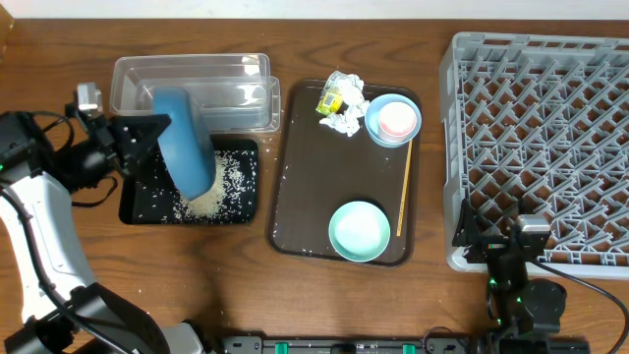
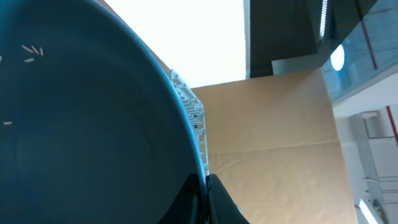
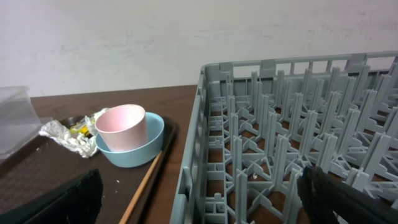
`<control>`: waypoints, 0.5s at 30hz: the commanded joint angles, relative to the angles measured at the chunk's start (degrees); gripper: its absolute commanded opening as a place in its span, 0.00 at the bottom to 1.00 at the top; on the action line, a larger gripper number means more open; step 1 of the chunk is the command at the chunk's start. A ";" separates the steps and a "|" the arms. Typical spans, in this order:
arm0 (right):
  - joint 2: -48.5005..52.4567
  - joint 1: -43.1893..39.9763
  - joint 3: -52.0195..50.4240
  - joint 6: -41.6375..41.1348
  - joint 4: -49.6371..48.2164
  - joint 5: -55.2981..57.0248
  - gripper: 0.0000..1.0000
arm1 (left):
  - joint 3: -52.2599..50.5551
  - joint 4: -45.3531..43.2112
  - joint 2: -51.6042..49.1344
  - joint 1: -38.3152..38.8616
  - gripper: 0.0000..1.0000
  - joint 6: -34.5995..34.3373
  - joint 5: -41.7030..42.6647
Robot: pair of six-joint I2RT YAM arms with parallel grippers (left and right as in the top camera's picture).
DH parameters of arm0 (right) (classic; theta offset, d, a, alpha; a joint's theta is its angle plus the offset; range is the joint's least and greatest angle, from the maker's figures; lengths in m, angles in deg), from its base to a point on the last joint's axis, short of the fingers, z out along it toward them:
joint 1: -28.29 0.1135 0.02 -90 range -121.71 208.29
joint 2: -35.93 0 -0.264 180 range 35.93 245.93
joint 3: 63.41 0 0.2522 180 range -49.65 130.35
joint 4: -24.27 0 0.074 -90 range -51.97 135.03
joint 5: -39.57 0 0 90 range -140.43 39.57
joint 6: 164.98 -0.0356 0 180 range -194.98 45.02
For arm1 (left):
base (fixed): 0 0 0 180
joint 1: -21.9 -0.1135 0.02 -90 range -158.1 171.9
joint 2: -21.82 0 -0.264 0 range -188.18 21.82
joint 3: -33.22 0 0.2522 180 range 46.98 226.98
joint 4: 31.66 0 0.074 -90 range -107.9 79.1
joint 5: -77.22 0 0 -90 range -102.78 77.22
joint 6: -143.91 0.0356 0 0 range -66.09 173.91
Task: Sort waste into correct bins and load items into the dishwasher rack
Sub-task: 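Tilt the blue plate with the left gripper, pouring rice onto black tray, then hold the plate tilted and shake off remaining rice with left gripper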
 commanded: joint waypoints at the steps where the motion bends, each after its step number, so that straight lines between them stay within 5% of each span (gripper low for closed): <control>1: -0.33 -0.76 -0.07 0.76 0.22 -0.39 0.99 | -0.02 0.00 0.44 -1.09 0.06 1.77 3.39; 15: -0.33 -0.76 -0.07 0.76 0.22 -0.39 0.99 | -0.02 1.44 0.46 -4.57 0.06 0.24 3.41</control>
